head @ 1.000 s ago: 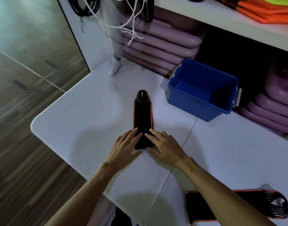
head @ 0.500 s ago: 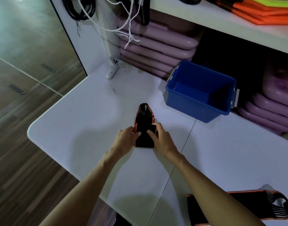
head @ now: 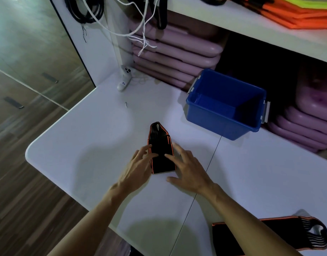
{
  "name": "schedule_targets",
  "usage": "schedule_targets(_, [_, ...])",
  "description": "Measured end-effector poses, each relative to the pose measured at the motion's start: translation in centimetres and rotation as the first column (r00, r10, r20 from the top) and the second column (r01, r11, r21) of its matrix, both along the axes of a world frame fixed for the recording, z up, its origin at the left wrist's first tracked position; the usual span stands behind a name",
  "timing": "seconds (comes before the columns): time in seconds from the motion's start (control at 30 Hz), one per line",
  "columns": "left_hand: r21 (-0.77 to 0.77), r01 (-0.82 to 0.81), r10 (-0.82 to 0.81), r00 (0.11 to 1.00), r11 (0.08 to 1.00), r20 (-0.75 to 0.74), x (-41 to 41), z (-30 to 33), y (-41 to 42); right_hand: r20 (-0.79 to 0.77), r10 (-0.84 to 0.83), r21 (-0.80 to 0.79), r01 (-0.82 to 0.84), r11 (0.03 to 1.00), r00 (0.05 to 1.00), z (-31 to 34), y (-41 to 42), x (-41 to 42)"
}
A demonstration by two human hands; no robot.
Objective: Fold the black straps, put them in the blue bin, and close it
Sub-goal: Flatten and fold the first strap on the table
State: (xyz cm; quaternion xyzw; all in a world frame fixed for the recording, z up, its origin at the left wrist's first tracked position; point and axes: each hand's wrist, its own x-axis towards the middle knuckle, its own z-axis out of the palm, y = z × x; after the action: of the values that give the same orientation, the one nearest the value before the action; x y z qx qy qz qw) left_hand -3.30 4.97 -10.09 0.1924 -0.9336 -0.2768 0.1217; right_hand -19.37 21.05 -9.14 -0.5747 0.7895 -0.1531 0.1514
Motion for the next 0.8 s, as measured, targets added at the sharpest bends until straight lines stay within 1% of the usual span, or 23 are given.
schedule_targets(0.07, [-0.071,0.057,-0.051,0.995,0.996,0.087,0.9,0.3,0.0,-0.099,0.030,-0.043,-0.034,0.999,0.995,-0.1,-0.1,-0.1])
schedule_targets(0.1, [-0.075,0.069,-0.059,0.989,0.995,0.139,1.1,0.4,0.1,-0.103,0.035,-0.055,-0.041,0.998,0.994,-0.1,-0.4,-0.1])
schedule_targets(0.17, [-0.071,0.077,-0.059,0.973,0.994,0.224,1.1,0.7,0.2,-0.058,0.047,-0.038,-0.049,0.998,0.997,0.0,-0.8,-0.2])
schedule_targets(0.23, [-0.087,0.075,-0.054,0.974,0.993,0.222,0.9,0.5,0.1,-0.025,0.068,-0.029,-0.068,0.997,0.997,0.1,-0.7,-0.4])
schedule_targets(0.3, [-0.041,0.044,-0.037,0.985,0.998,0.169,0.7,0.7,-0.1,0.004,0.067,-0.063,-0.067,0.996,0.998,0.5,-0.5,-0.7])
schedule_targets(0.37, [0.090,-0.026,0.016,0.994,0.996,0.110,0.4,1.3,-0.3,0.104,0.009,-0.090,0.001,0.996,0.995,1.1,-0.7,-1.0])
schedule_targets(0.43, [0.253,-0.104,0.088,0.993,0.962,0.073,-0.1,2.2,-0.4,0.265,-0.095,-0.078,0.120,0.990,0.960,1.8,-1.4,-0.9])
schedule_targets(0.5, [0.386,-0.206,0.178,0.978,0.899,0.107,-1.0,2.9,-0.6,0.382,-0.191,-0.061,0.231,0.971,0.904,2.1,-2.3,-0.5])
schedule_targets(0.53, [0.411,-0.261,0.223,0.965,0.874,0.138,-1.4,3.0,-0.7,0.424,-0.228,-0.053,0.275,0.960,0.876,2.0,-2.8,-0.3])
schedule_targets(0.6, [0.397,-0.354,0.302,0.935,0.847,0.188,-2.4,3.0,-0.5,0.486,-0.293,-0.044,0.358,0.933,0.823,1.9,-3.5,0.3])
schedule_targets(0.7, [0.351,-0.455,0.377,0.886,0.818,0.270,-3.6,2.9,0.1,0.526,-0.380,-0.049,0.474,0.879,0.760,1.4,-4.2,0.6])
schedule_targets(0.8, [0.313,-0.487,0.401,0.865,0.816,0.301,-4.4,2.8,0.1,0.601,-0.386,0.006,0.479,0.878,0.700,1.3,-4.4,0.5])
